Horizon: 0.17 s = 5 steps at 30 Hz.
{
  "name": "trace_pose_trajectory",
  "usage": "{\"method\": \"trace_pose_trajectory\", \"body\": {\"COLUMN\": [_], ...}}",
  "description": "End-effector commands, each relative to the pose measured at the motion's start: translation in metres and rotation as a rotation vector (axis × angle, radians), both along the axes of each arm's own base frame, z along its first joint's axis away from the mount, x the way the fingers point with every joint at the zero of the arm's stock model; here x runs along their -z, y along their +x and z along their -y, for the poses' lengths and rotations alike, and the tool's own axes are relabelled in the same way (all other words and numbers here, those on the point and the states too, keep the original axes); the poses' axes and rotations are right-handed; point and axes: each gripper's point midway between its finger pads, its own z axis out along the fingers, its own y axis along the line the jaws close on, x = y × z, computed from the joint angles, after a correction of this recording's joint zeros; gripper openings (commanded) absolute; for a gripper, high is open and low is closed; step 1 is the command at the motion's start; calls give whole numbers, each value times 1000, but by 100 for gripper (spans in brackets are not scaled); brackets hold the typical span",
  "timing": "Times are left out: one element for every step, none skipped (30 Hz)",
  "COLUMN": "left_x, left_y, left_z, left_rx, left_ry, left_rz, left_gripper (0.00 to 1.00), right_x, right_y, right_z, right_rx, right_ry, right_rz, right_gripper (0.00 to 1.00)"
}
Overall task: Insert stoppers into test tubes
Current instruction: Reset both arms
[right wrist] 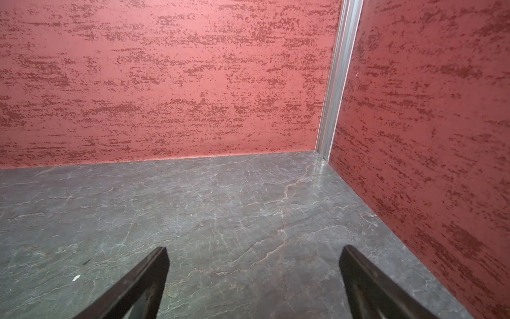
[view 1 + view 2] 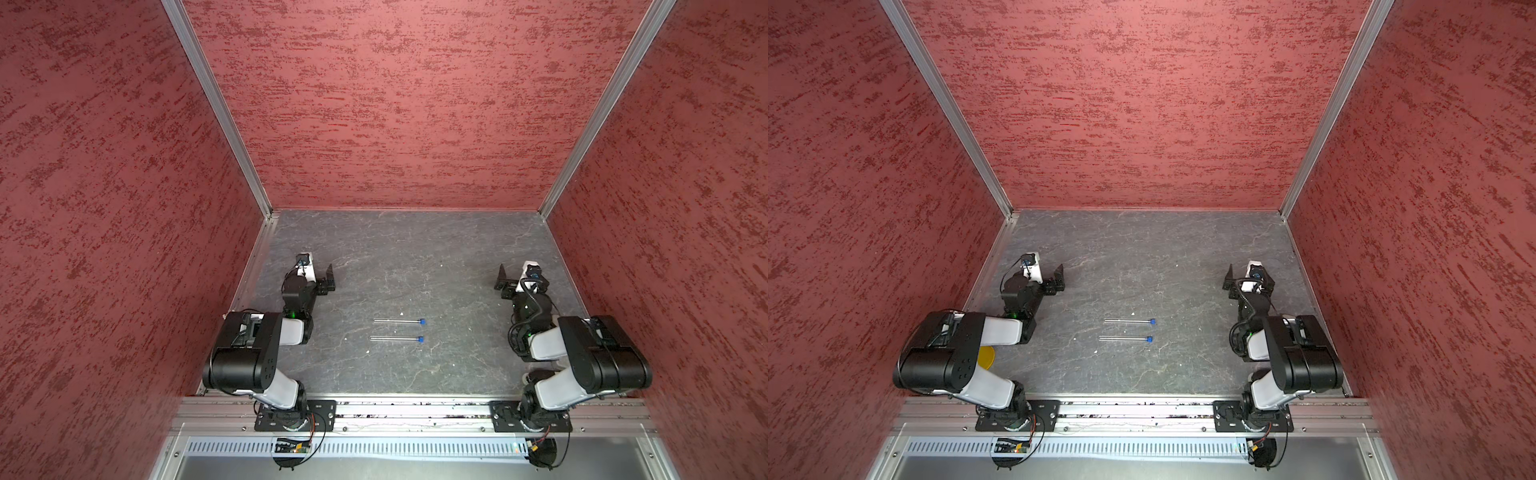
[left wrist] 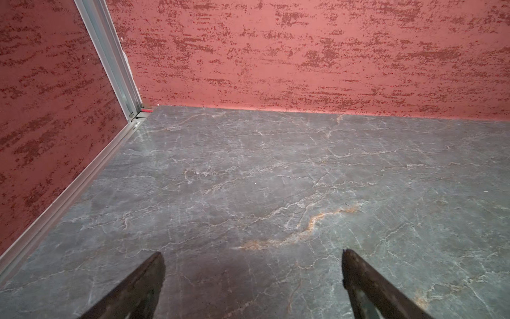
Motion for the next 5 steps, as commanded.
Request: {"method": "trace_pose_trajectory", "body": {"left_x": [1, 2, 1, 2, 1], "left_y": [3, 3, 3, 3, 3], "left_z": [0, -1, 0, 0, 0], "left_rx": [36, 36, 38, 38, 37], "left_ry": [-36, -38, -36, -37, -37], "left_rz": [-26, -25, -21, -27, -20], "left_gripper": [99, 99, 99, 99, 99], "right_x": [-4, -4, -4, -4, -4], "right_y": [3, 3, 3, 3, 3], "right_z": [1, 1, 1, 0, 0], "right_rx": [-4, -4, -4, -6, -7], "right_ry": [35, 35, 34, 35, 34], "right_rz": [18, 18, 18, 18, 17], "right_gripper": [99, 99, 99, 99, 99]}}
